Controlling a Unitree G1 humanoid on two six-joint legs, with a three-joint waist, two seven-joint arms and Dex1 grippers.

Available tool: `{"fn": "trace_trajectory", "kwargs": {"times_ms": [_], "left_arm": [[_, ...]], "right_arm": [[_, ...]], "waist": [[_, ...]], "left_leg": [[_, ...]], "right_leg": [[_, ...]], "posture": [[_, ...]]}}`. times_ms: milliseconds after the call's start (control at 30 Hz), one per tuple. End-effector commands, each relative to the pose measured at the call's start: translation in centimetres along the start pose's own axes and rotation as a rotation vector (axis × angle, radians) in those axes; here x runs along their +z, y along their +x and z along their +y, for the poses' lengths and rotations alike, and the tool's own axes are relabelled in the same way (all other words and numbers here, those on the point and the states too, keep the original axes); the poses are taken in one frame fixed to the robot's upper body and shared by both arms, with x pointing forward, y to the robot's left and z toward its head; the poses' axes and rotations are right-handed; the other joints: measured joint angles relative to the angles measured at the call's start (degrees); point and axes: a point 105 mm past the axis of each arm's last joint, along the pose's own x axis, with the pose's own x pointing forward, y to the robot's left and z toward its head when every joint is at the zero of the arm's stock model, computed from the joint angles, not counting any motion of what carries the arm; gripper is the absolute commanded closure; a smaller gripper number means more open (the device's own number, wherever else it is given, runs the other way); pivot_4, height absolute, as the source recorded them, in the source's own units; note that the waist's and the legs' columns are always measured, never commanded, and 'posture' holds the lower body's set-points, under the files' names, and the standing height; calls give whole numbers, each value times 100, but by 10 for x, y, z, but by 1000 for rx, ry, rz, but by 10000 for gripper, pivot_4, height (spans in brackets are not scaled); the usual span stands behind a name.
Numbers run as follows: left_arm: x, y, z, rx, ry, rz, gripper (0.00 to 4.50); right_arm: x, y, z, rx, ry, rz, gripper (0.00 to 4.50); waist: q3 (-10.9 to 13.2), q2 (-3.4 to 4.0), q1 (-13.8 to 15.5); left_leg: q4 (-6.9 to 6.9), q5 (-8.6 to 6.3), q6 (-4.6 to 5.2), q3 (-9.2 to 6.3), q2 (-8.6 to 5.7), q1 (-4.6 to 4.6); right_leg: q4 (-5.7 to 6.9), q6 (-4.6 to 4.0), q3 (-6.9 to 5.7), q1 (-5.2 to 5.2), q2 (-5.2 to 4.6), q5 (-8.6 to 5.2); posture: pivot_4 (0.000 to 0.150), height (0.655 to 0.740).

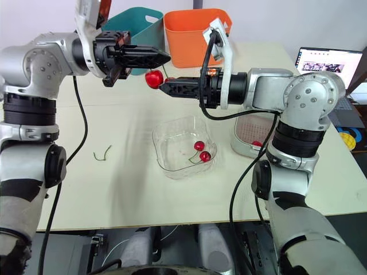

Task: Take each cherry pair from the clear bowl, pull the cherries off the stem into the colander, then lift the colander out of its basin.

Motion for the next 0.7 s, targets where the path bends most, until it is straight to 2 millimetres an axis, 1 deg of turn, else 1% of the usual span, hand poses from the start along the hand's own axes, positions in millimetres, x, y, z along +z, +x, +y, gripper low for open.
{"fn": "trace_trajectory", "kwargs": {"times_ms": [33, 233, 400, 533, 633, 667, 700], "left_arm": [[22, -6, -3, 21, 80, -34, 45000], [22, -6, -1, 33, 79, -41, 45000], [22, -5, 0, 37, 80, -46, 45000], [22, -5, 0, 35, 79, -44, 45000], [21, -5, 1, 34, 80, -38, 45000], [20, -5, 0, 34, 81, -36, 45000], [19, -6, 0, 34, 80, -33, 45000]], "right_arm": [[-15, 0, 5, 17, -13, 61, 28091], [-27, -3, 3, 2, -6, 101, 28091], [-31, -6, 1, -10, -1, 107, 28091], [-29, -9, -1, -35, -16, 93, 28091], [-18, -19, -10, -101, -76, 43, 28091], [-15, -24, -11, -111, -87, 35, 24515], [-13, -28, -11, -115, -100, 33, 22772]], "waist": [[0, 0, -4], [1, 1, -5], [1, 1, 3], [1, 1, -2], [1, 1, 5], [1, 1, 5], [1, 1, 6]], "left_leg": [[0, 0, 0, 0, 0, 0], [0, 0, 0, 0, 0, 0], [0, 0, 0, 1, 0, 0], [0, 0, 0, 1, 0, 0], [0, 0, 0, 1, 0, -1], [0, 0, 0, 1, 0, -1], [0, 0, 0, 2, -1, -1]], "right_leg": [[0, 0, 0, 0, 0, 0], [0, 0, 0, 0, 0, 0], [0, 0, 1, 0, 0, 0], [0, 0, 1, -1, 0, 0], [-2, 1, 1, -1, 0, -1], [-4, 1, 1, 0, -1, -1], [-4, 2, 1, 0, -1, -1]], "posture": [[1500, 7400], [1500, 7400], [1500, 7400], [1500, 7400], [1500, 7400], [1500, 7400], [1500, 7400]]}}
